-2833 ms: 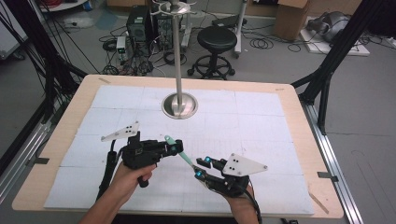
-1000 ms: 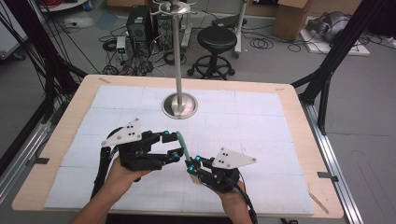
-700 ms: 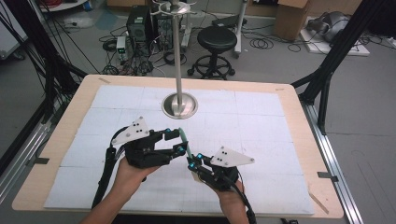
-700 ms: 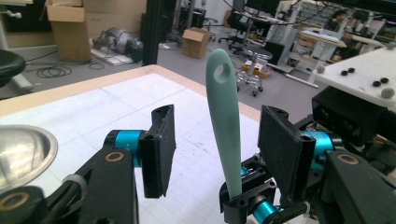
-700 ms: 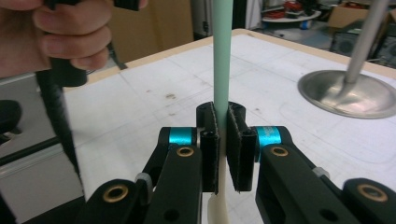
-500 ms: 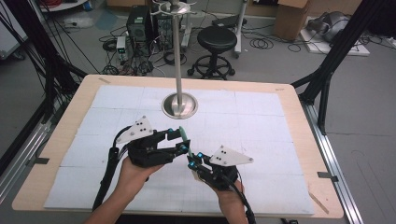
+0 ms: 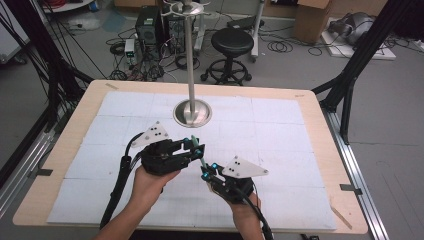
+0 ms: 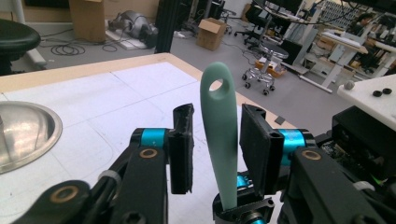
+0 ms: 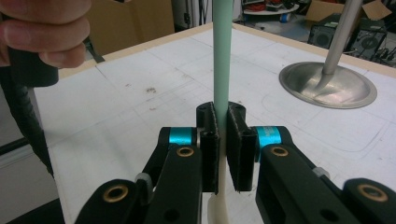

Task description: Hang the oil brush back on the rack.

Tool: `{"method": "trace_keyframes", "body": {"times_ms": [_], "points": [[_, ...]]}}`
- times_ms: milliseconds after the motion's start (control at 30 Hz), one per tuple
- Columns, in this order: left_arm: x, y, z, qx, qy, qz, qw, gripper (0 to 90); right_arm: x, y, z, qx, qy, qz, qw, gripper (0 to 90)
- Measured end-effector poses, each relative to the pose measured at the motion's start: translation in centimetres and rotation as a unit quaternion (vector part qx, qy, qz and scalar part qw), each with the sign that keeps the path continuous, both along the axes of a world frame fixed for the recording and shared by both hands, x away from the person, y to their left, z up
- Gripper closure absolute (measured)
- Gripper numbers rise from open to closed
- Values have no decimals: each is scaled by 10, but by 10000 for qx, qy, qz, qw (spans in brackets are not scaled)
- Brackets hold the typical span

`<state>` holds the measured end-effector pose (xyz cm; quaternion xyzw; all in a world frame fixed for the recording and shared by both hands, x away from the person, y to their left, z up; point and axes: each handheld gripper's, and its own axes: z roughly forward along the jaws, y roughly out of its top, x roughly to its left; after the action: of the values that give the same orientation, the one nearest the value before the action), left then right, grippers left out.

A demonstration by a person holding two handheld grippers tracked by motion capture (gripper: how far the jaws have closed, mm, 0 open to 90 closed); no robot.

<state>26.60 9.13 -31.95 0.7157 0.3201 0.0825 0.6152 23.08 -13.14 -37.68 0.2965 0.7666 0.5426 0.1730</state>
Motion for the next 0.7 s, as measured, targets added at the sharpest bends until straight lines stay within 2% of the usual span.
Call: {"method": "trace_keyframes", "body": {"times_ms": [67, 267, 300, 467, 500, 533, 567, 600, 633, 667, 700], "points": [[0, 0, 0, -13, 40, -20, 10000, 726, 0, 1, 0, -41, -7, -12, 10000, 845], [2, 1, 0, -105, 150, -111, 9998, 749, -1, 2, 0, -35, -13, -45, 10000, 845], [3, 1, 1, -162, 205, -169, 9995, 755, -1, 2, 1, -28, -2, -49, 10000, 844], [4, 3, 1, -257, 238, -366, 9987, 765, -1, 1, 1, -8, -15, 26, 10000, 816], [4, 4, 2, -281, 268, -443, 9983, 766, 0, -1, 2, 77, 50, 84, 9999, 641], [5, 5, 2, -318, 274, -527, 9977, 766, 0, -1, 2, 77, 50, 84, 9999, 641], [6, 7, 2, -362, 258, -622, 9971, 766, 1, -2, 2, 109, 53, 111, 9999, 586], [6, 8, 3, -399, 230, -721, 9963, 767, 1, -4, 3, 184, 47, 230, 9996, 522], [6, 10, 3, -413, 193, -846, 9954, 767, 0, -9, 5, 316, 5, 502, 9982, 440], [7, 11, 4, -424, 154, -963, 9943, 767, 0, -9, 5, 316, 5, 502, 9982, 440], [7, 13, 4, -424, 108, -1101, 9930, 767, 1, -12, 6, 380, -43, 698, 9968, 427]]}}
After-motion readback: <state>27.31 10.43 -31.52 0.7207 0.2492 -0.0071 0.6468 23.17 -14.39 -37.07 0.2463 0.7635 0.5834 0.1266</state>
